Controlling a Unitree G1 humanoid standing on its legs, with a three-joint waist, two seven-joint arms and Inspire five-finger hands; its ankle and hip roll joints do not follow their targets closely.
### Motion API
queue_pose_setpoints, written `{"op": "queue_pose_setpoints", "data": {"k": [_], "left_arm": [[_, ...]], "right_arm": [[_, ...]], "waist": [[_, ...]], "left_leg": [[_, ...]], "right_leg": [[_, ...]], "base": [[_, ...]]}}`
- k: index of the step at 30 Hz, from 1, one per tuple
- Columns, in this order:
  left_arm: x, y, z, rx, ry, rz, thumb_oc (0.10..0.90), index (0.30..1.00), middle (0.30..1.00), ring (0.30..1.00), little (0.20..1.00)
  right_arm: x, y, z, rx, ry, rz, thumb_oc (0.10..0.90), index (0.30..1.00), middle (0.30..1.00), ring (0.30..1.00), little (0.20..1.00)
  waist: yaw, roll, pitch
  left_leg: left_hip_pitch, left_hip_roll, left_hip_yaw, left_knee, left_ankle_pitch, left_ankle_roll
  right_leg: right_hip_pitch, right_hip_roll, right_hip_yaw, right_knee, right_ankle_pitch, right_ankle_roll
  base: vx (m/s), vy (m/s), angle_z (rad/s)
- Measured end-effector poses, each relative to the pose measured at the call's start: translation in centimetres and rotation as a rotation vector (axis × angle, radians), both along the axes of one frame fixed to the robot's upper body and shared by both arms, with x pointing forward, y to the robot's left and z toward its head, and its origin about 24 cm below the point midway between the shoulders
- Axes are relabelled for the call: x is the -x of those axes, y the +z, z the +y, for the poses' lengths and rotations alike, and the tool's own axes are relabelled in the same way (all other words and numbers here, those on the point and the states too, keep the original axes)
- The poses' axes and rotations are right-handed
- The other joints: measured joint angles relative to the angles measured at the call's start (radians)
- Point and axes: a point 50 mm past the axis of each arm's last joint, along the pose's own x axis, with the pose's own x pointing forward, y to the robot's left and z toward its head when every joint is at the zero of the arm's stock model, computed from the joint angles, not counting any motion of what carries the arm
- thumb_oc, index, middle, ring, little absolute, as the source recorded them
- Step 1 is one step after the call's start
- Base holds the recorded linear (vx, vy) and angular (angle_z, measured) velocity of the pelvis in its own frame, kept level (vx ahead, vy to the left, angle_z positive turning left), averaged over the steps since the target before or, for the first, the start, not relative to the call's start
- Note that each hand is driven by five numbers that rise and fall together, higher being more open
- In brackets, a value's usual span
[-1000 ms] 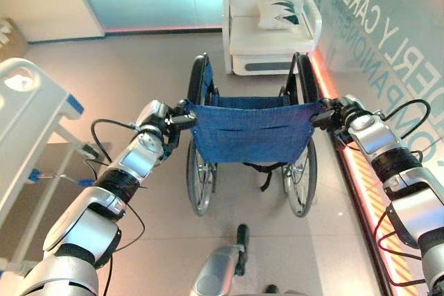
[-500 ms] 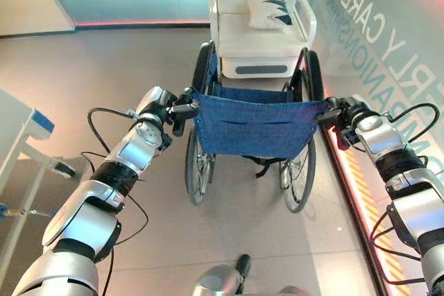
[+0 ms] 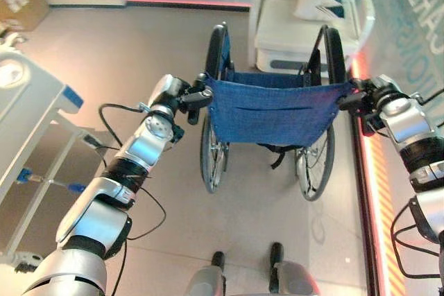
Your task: Push the wheelchair next to the bed
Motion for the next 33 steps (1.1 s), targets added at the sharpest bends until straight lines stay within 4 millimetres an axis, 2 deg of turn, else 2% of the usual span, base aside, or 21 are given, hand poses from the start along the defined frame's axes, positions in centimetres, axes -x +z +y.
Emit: {"op": "queue_pose_setpoints", "data": {"k": [5, 7, 9, 10, 11, 13, 16, 18, 20, 21, 22, 23, 25, 26, 27, 28, 29, 30, 31, 32, 33], "left_arm": [[0.3, -1.4, -0.9, 0.001, -0.019, 0.029, 0.4, 0.3, 0.3, 0.3, 0.3], [0.3, -2.0, -1.1, 0.001, -0.014, 0.045, 0.4, 0.3, 0.3, 0.3, 0.3], [0.3, -2.5, -1.0, -0.01, -0.006, 0.063, 0.4, 0.3, 0.3, 0.3, 0.3], [0.5, -3.1, -0.8, -0.022, -0.001, 0.081, 0.4, 0.3, 0.3, 0.3, 0.3], [0.5, -3.4, -0.8, -0.028, -0.003, 0.093, 0.4, 0.3, 0.3, 0.3, 0.3], [1.2, -4.4, -0.5, -0.028, -0.004, 0.111, 0.4, 0.3, 0.3, 0.3, 0.3], [1.4, -4.5, -0.7, -0.02, -0.016, 0.104, 0.4, 0.3, 0.3, 0.3, 0.3], [1.7, -4.8, -1.0, -0.025, -0.027, 0.116, 0.4, 0.3, 0.3, 0.3, 0.3], [2.7, -5.8, -0.2, -0.03, -0.029, 0.137, 0.4, 0.3, 0.3, 0.3, 0.3], [3.2, -6.0, 0.5, -0.032, -0.026, 0.148, 0.4, 0.3, 0.3, 0.3, 0.3], [3.3, -6.1, 0.7, -0.036, -0.027, 0.154, 0.4, 0.3, 0.3, 0.3, 0.3], [3.4, -5.9, 1.5, -0.055, -0.025, 0.167, 0.4, 0.3, 0.3, 0.3, 0.3], [3.5, -5.6, 3.0, -0.087, -0.015, 0.182, 0.4, 0.3, 0.3, 0.3, 0.3], [3.5, -5.3, 3.4, -0.097, -0.016, 0.178, 0.4, 0.3, 0.3, 0.3, 0.3], [3.3, -4.1, 4.1, -0.108, -0.012, 0.148, 0.4, 0.3, 0.3, 0.3, 0.3], [3.1, -3.5, 3.9, -0.106, -0.018, 0.124, 0.4, 0.3, 0.3, 0.3, 0.3], [3.2, -3.6, 3.9, -0.099, -0.014, 0.119, 0.4, 0.3, 0.3, 0.3, 0.3], [3.1, -3.3, 3.8, -0.105, -0.018, 0.104, 0.4, 0.3, 0.3, 0.3, 0.3], [3.1, -3.5, 3.8, -0.114, -0.018, 0.106, 0.4, 0.3, 0.3, 0.3, 0.3], [3.1, -3.6, 3.8, -0.116, -0.019, 0.109, 0.4, 0.3, 0.3, 0.3, 0.3], [2.8, -3.7, 3.2, -0.114, -0.028, 0.109, 0.4, 0.3, 0.3, 0.3, 0.3]], "right_arm": [[0.3, 0.1, -0.9, 0.041, -0.019, 0.01, 0.4, 0.3, 0.3, 0.3, 0.3], [0.3, -0.3, -0.9, 0.046, -0.02, 0.026, 0.4, 0.3, 0.3, 0.3, 0.3], [0.3, -1.5, -1.0, 0.039, -0.011, 0.045, 0.4, 0.3, 0.3, 0.3, 0.3], [0.3, -2.6, -0.7, 0.027, -0.007, 0.07, 0.4, 0.3, 0.3, 0.3, 0.3], [0.4, -3.1, -0.8, 0.023, -0.009, 0.085, 0.4, 0.3, 0.3, 0.3, 0.3], [0.4, -4.4, -0.3, 0.031, 0.007, 0.135, 0.4, 0.3, 0.3, 0.3, 0.3], [0.7, -4.8, -0.7, 0.035, -0.002, 0.152, 0.4, 0.3, 0.3, 0.3, 0.3], [0.9, -5.5, -1.0, 0.032, -0.016, 0.173, 0.4, 0.3, 0.3, 0.3, 0.3], [1.0, -6.1, -0.7, 0.074, 0.009, 0.182, 0.4, 0.3, 0.3, 0.3, 0.3], [0.8, -6.2, -0.3, 0.125, 0.047, 0.188, 0.4, 0.3, 0.3, 0.3, 0.3], [0.7, -6.2, -0.1, 0.152, 0.066, 0.187, 0.4, 0.3, 0.3, 0.3, 0.3], [0.4, -6.4, 0.8, 0.202, 0.11, 0.196, 0.4, 0.3, 0.3, 0.3, 0.3], [0.2, -7.4, 1.9, 0.208, 0.148, 0.225, 0.4, 0.3, 0.3, 0.3, 0.3], [0.1, -8.0, 2.3, 0.2, 0.153, 0.24, 0.4, 0.3, 0.3, 0.3, 0.3], [0.2, -8.8, 2.9, 0.181, 0.165, 0.259, 0.4, 0.3, 0.3, 0.3, 0.3], [0.7, -9.9, 2.9, 0.134, 0.16, 0.272, 0.4, 0.3, 0.3, 0.3, 0.3], [1.0, -10.2, 2.8, 0.119, 0.161, 0.272, 0.4, 0.3, 0.3, 0.3, 0.3], [1.2, -10.2, 2.5, 0.094, 0.154, 0.262, 0.4, 0.3, 0.3, 0.3, 0.3], [1.3, -9.9, 2.2, 0.096, 0.16, 0.262, 0.4, 0.3, 0.3, 0.3, 0.3], [1.3, -9.8, 2.2, 0.097, 0.159, 0.257, 0.4, 0.3, 0.3, 0.3, 0.3], [1.2, -8.9, 1.7, 0.113, 0.155, 0.233, 0.4, 0.3, 0.3, 0.3, 0.3]], "waist": [[0.006, 0.003, -0.002], [0.003, -0.006, -0.012], [0.007, -0.022, -0.023], [0.021, -0.041, -0.034], [0.027, -0.046, -0.039], [0.045, -0.065, -0.047], [0.069, -0.071, -0.051], [0.1, -0.058, -0.053], [0.166, 0.008, -0.071], [0.201, 0.021, -0.076], [0.214, 0.027, -0.081], [0.251, 0.023, -0.084], [0.284, 0.003, -0.104], [0.285, -0.012, -0.123], [0.284, -0.062, -0.136], [0.264, -0.113, -0.141], [0.262, -0.097, -0.143], [0.253, -0.091, -0.144], [0.249, -0.094, -0.144], [0.248, -0.088, -0.145], [0.253, -0.046, -0.135]], "left_leg": [[0.021, 0.012, 0.07, -0.052, 0.135, 0.007], [0.026, 0.022, 0.109, -0.083, 0.188, 0.012], [0.019, 0.059, 0.188, -0.029, 0.173, 0.017], [0.003, 0.087, 0.218, 0.074, 0.153, -0.004], [-0.007, 0.094, 0.22, 0.101, 0.149, -0.009], [-0.032, 0.066, 0.182, 0.124, 0.122, -0.039], [-0.133, 0.0, 0.229, 0.131, 0.111, -0.054], [-0.193, -0.039, 0.28, 0.077, 0.117, -0.052], [-0.229, -0.061, 0.323, -0.043, 0.117, -0.054], [-0.245, -0.063, 0.363, -0.036, 0.115, -0.054], [-0.246, -0.063, 0.381, -0.026, 0.116, -0.051], [-0.237, -0.07, 0.414, 0.014, 0.107, -0.035], [-0.205, -0.1, 0.37, 0.055, 0.095, -0.006], [-0.196, -0.103, 0.364, 0.067, 0.084, 0.01], [-0.197, -0.118, 0.363, 0.074, 0.086, 0.126], [-0.192, -0.122, 0.38, 0.082, 0.051, 0.157], [-0.184, -0.111, 0.348, 0.07, 0.049, 0.216], [-0.166, -0.122, 0.28, 0.064, 0.106, 0.261], [-0.14, -0.175, 0.176, 0.03, 0.14, 0.245], [-0.128, -0.189, 0.141, 0.007, 0.157, 0.238], [-0.095, -0.197, 0.038, -0.048, 0.198, 0.207]], "right_leg": [[0.043, 0.006, -0.056, 0.0, -0.032, -0.037], [0.054, 0.006, -0.077, -0.006, -0.041, -0.05], [0.076, 0.012, -0.158, -0.018, -0.063, -0.074], [0.091, 0.015, -0.212, -0.019, -0.078, -0.091], [0.1, 0.024, -0.215, -0.023, -0.081, -0.093], [0.133, 0.047, -0.232, -0.058, -0.081, -0.088], [0.15, 0.07, -0.25, -0.092, -0.081, -0.086], [0.177, 0.101, -0.252, -0.112, -0.083, -0.09], [0.213, 0.161, -0.256, -0.123, -0.098, -0.117], [0.223, 0.176, -0.251, -0.119, -0.104, -0.122], [0.227, 0.177, -0.253, -0.116, -0.109, -0.124], [0.235, 0.178, -0.248, -0.095, -0.133, -0.118], [0.238, 0.193, -0.237, -0.031, -0.2, -0.106], [0.23, 0.204, -0.247, -0.004, -0.227, -0.102], [0.218, 0.203, -0.264, 0.043, -0.273, -0.082], [0.218, 0.197, -0.289, 0.097, -0.305, 0.057], [0.191, 0.204, -0.273, 0.209, -0.296, 0.122], [0.119, 0.179, -0.168, 0.451, -0.269, 0.103], [0.072, 0.146, -0.073, 0.578, -0.259, 0.096], [0.06, 0.133, -0.053, 0.604, -0.267, 0.084], [0.027, 0.126, -0.03, 0.625, -0.296, 0.042]], "base": [[0.2, -0.222, 0.38], [0.2, -0.278, 0.43], [0.24, -0.266, 0.26], [0.34, -0.281, 0.09], [0.37, -0.248, 0.12], [0.4, -0.239, 0.14], [0.36, -0.16, 0.04], [0.49, -0.118, -0.42], [0.59, -0.044, -1.11], [0.52, 0.0, -1.12], [0.4, -0.013, -1.18], [0.28, -0.036, -0.9], [0.34, -0.077, -0.59], [0.51, -0.033, 0.04], [0.42, 0.025, 0.42], [0.48, 0.03, 0.65], [0.43, -0.008, 0.65], [0.47, -0.095, 0.48], [0.41, -0.136, 0.22], [0.27, -0.168, -0.04], [0.19, -0.204, -0.05]]}}
